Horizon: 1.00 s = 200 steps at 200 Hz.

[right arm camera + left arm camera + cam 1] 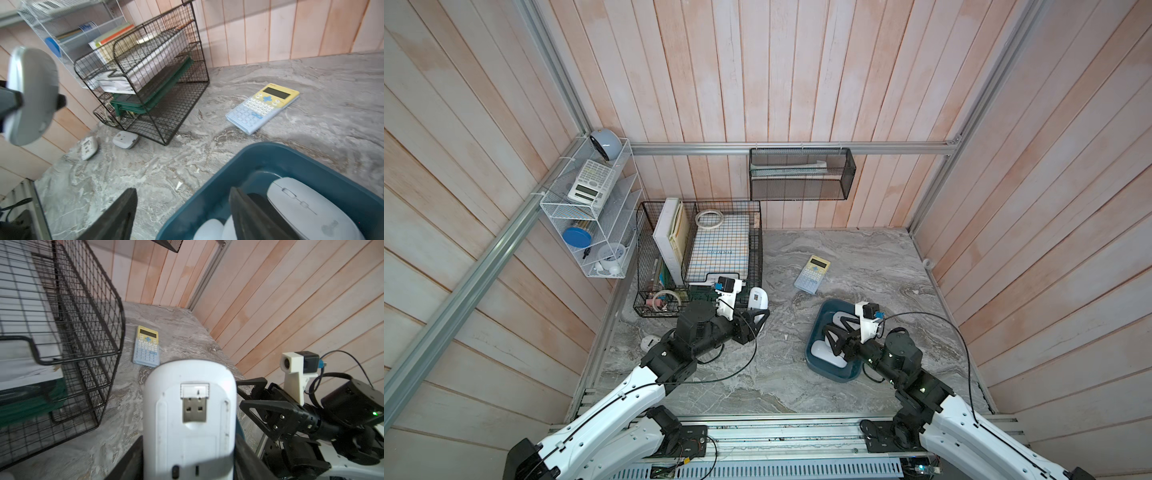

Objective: Put the mouse in the storage box
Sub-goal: Pick up the mouse from the center of the board.

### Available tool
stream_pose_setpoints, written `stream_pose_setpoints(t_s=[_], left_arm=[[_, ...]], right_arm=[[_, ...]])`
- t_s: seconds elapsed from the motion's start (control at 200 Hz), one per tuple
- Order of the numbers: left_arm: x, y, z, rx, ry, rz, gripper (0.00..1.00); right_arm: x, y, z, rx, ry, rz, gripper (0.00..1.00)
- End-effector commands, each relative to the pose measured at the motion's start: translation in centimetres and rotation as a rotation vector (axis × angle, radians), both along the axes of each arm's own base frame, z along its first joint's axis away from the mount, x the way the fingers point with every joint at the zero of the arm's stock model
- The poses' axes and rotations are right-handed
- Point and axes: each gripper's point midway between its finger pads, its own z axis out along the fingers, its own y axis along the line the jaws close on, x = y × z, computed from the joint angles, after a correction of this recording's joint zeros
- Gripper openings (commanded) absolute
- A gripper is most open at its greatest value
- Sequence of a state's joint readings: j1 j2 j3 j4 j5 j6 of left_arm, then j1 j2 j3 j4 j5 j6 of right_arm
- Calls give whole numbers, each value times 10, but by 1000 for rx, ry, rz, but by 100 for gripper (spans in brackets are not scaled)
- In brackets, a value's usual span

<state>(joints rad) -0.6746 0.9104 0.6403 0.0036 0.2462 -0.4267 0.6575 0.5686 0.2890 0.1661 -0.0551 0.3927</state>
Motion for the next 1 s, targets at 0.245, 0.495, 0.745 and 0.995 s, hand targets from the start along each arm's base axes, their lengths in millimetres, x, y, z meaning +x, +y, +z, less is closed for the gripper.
stream_pose_setpoints(t_s=[0.245, 0.495, 0.745, 0.995], left_arm=[[-29, -51, 12, 159, -400, -242, 54], [-36, -60, -4, 278, -428, -300, 54], [-36, -65, -16, 312, -422, -317, 54], [-38, -65, -24, 316, -410, -324, 54]], right_arm=[[-24, 9, 70, 159, 93, 102, 80], [-35, 34, 98, 233, 242, 232, 78], [-32, 74, 91, 299, 429, 375, 76], [-30, 108, 68, 212, 521, 416, 65]])
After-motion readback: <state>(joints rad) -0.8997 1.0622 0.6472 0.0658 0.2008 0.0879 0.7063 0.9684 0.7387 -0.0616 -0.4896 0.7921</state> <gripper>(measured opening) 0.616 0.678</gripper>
